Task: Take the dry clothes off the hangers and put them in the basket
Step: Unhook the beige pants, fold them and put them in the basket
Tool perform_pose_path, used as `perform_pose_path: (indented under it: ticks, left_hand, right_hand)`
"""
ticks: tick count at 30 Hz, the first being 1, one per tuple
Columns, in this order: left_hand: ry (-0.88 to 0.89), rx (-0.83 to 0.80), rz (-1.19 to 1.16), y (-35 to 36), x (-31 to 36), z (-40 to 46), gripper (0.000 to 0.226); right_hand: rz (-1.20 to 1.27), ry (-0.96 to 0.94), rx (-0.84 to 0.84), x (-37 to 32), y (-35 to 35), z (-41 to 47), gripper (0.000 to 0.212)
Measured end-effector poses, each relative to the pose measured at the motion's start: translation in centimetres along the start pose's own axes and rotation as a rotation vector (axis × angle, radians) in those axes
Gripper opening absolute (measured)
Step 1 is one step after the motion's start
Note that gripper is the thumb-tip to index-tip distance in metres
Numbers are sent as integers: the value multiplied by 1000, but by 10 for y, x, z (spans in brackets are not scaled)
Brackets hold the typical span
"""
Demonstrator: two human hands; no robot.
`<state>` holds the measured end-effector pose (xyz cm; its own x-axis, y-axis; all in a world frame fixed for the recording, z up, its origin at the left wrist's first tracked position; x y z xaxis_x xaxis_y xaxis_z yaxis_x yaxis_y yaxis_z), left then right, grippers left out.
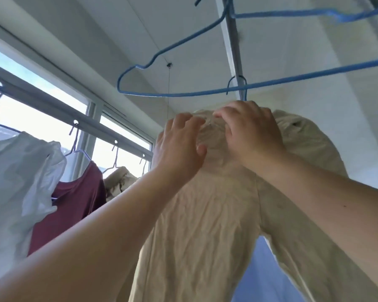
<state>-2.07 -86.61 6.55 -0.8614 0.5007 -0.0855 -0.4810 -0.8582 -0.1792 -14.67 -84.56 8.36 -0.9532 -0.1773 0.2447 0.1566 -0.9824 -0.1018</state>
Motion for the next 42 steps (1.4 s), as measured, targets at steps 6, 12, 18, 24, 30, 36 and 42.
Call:
perform_pose_path:
  ticks: [6,12,18,24,30,36,42]
  left_hand:
    - [130,-55,113,17,11,54,45]
    - [92,-235,121,34,16,78,44]
    - [180,-173,245,36,22,81,33]
    - [257,-135,329,35,18,78,33]
    - [273,-124,547,31,-5,78,55]
    - [249,-101,389,33,-25,74,56]
    - [103,-93,-27,34,-52,72,49]
  right_hand:
    - [-244,69,-134,27,5,54,32]
    - [-277,122,-342,38,14,67,39]
    - [-265,66,-458,39,21,65,36]
    - [-239,73,-489,35,23,73,32]
    - [-285,62,-364,27,19,70,35]
    - [-356,62,-244,27,20,84,29]
    - [-409,5,-228,28,27,90,33]
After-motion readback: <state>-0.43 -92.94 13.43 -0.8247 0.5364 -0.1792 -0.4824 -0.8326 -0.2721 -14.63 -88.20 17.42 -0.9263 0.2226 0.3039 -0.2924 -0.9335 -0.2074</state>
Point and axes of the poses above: each hand's wrist, its own z-axis towards the middle knuckle, its own y-axis out of the palm, x = y × z, the point moved 4 cm from there along z, towards the middle knuckle, and after that the axes turned 3 degrees about -x, right-handed, at the moved point
